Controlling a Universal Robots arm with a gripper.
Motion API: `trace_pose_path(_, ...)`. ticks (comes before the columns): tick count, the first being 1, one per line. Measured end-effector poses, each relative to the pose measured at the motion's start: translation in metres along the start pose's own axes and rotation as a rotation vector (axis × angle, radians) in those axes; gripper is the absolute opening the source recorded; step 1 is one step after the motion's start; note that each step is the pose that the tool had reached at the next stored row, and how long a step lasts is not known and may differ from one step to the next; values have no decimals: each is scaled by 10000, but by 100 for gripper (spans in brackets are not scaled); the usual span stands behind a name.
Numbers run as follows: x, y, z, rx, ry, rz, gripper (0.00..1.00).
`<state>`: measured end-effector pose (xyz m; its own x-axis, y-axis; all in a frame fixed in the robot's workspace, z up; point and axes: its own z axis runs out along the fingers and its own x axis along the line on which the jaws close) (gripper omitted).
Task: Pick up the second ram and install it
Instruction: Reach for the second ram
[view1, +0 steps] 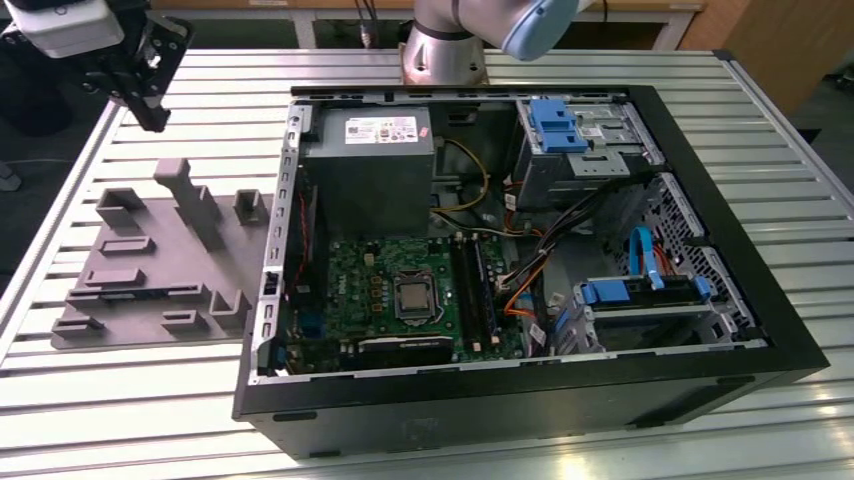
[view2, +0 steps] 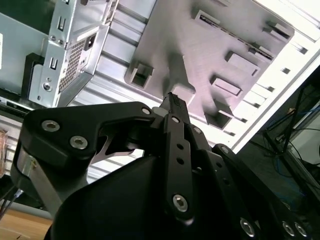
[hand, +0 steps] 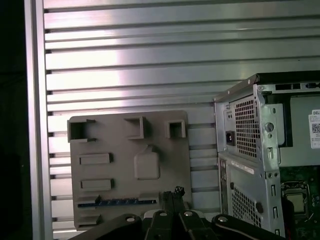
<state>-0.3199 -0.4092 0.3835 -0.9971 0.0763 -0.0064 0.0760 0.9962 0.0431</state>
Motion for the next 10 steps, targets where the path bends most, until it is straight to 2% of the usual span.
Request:
trace_pose_path(4, 76, -47, 5, 2, 2, 1, 11)
trace_pose_path(10, 231, -87, 11, 2, 2, 1, 11)
